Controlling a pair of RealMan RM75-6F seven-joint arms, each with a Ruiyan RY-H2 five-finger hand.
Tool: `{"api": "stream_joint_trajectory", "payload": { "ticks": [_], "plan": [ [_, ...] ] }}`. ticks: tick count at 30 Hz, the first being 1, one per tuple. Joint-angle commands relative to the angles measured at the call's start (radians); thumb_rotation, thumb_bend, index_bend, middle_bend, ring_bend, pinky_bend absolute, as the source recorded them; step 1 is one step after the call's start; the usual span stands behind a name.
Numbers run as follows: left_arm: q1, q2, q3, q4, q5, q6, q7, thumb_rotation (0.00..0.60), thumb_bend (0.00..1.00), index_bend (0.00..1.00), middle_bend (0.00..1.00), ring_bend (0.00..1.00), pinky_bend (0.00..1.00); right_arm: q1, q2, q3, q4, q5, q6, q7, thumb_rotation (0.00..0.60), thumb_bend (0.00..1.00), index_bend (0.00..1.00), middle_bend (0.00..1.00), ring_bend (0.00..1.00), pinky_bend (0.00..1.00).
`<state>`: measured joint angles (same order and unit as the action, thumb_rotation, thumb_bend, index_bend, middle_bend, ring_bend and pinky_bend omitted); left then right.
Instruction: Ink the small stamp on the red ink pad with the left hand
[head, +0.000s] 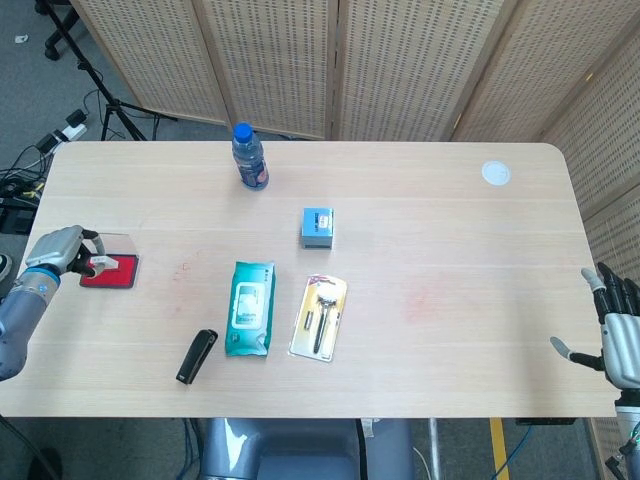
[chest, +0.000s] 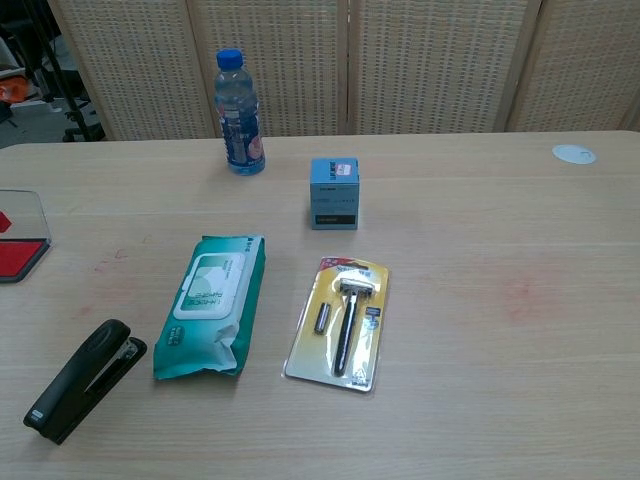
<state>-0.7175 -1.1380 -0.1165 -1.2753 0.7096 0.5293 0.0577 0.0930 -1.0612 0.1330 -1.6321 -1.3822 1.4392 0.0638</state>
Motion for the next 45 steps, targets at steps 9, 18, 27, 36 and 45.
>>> {"api": "stream_joint_trajectory", "payload": {
  "ticks": [9,18,27,36,45],
  "plan": [
    [0.014,-0.014,0.029,-0.118,0.092,0.084,0.034,0.6,0.43,0.65,1.0,1.0,1.0,0.0,0.005,0.0,0.001,0.001,-0.003,0.008,0.6,0.0,0.0,0.0,0.0,0.0],
    [0.003,-0.081,0.053,-0.1,0.062,0.104,0.074,0.6,0.43,0.65,1.0,1.0,1.0,-0.002,0.008,0.002,0.002,0.004,-0.003,0.019,0.6,0.0,0.0,0.0,0.0,0.0],
    [-0.004,-0.157,0.069,-0.051,0.036,0.147,0.121,0.6,0.43,0.65,1.0,1.0,1.0,-0.002,0.01,-0.002,-0.003,0.0,-0.004,0.02,0.6,0.0,0.0,0.0,0.0,0.0],
    [-0.015,-0.206,0.079,-0.005,-0.013,0.151,0.166,0.6,0.43,0.65,1.0,1.0,1.0,-0.003,0.015,-0.001,-0.003,0.002,-0.008,0.035,0.6,0.0,0.0,0.0,0.0,0.0],
    [-0.013,-0.226,0.073,0.014,-0.024,0.157,0.176,0.6,0.42,0.64,1.0,1.0,1.0,-0.003,0.017,-0.001,-0.001,0.001,-0.009,0.043,0.6,0.0,0.0,0.0,0.0,0.0]
  ]
}}
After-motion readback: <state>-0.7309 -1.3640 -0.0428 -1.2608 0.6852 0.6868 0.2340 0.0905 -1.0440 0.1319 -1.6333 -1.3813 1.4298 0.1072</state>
